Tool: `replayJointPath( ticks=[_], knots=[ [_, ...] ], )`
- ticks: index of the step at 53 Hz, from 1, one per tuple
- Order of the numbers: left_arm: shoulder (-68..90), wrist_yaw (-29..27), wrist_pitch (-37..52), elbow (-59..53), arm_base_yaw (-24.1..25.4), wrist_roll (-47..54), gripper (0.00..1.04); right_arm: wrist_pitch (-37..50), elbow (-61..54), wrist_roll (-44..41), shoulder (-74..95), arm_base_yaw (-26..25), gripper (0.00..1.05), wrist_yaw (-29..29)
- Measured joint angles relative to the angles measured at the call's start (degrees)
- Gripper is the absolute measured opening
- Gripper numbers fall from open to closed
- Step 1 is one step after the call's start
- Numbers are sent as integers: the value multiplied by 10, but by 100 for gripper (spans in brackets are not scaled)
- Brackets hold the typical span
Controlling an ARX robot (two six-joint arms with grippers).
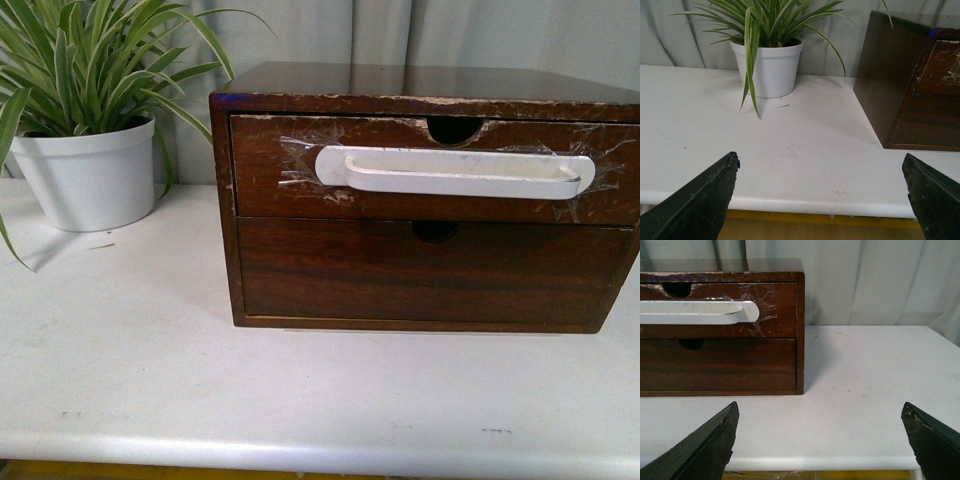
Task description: Open drawer
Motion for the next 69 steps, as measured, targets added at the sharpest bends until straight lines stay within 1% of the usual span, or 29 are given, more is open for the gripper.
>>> replayJointPath(
  ticks=[69],
  knots=[
    [0, 0, 0, 0, 0, 0, 99, 0, 0, 0, 0, 0, 96, 0]
  ],
)
